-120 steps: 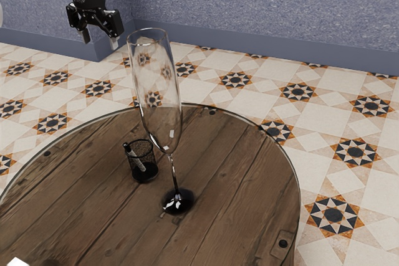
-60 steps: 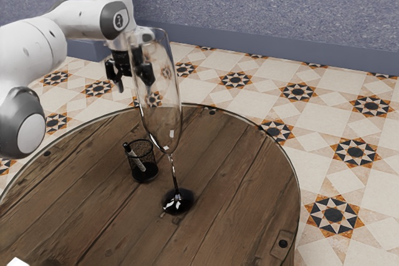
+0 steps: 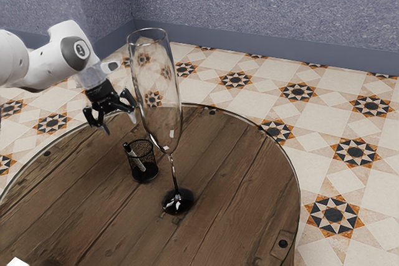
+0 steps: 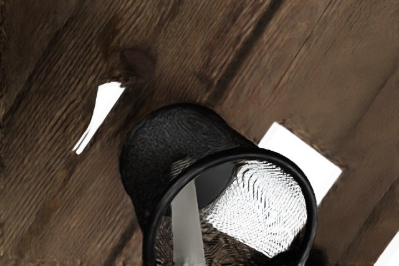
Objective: Take the marker out of the pen holder and place it to the left of the pen holder.
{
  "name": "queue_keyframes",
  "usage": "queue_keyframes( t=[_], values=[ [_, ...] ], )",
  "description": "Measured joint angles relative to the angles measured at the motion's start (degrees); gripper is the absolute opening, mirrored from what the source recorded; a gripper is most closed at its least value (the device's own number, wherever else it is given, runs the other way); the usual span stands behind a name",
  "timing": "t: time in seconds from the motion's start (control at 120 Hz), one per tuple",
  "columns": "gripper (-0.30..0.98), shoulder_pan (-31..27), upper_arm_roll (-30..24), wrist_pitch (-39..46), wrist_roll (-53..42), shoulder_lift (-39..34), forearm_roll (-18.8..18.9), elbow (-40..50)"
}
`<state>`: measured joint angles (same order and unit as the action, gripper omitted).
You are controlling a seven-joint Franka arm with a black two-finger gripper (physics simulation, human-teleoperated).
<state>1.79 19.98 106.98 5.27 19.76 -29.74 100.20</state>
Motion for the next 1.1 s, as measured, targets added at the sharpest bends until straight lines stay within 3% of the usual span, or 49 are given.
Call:
queue_keyframes(
  t=[0.142, 0.317, 0.667, 0.75, 1.008, 1.1],
  values=[
    [0.66, 0.0, 0.0, 0.5, 2.7, -0.7, -3.9, 4.3],
    [0.63, 0.7, -0.3, 0.6, 5.3, -0.3, -5.6, 6.4],
    [0.19, 0.7, -0.4, 0.6, 7.8, -0.1, -6.4, 6.5],
    [0.12, 0.6, -0.4, 0.6, 7.7, 0.2, -6.4, 6.6],
    [0.08, 0.4, -0.3, 0.0, 7.3, 0.3, -6.3, 6.3],
    [-0.04, 0.4, -0.3, -0.6, 7.2, 0.1, -6.2, 6.2]
  ],
)
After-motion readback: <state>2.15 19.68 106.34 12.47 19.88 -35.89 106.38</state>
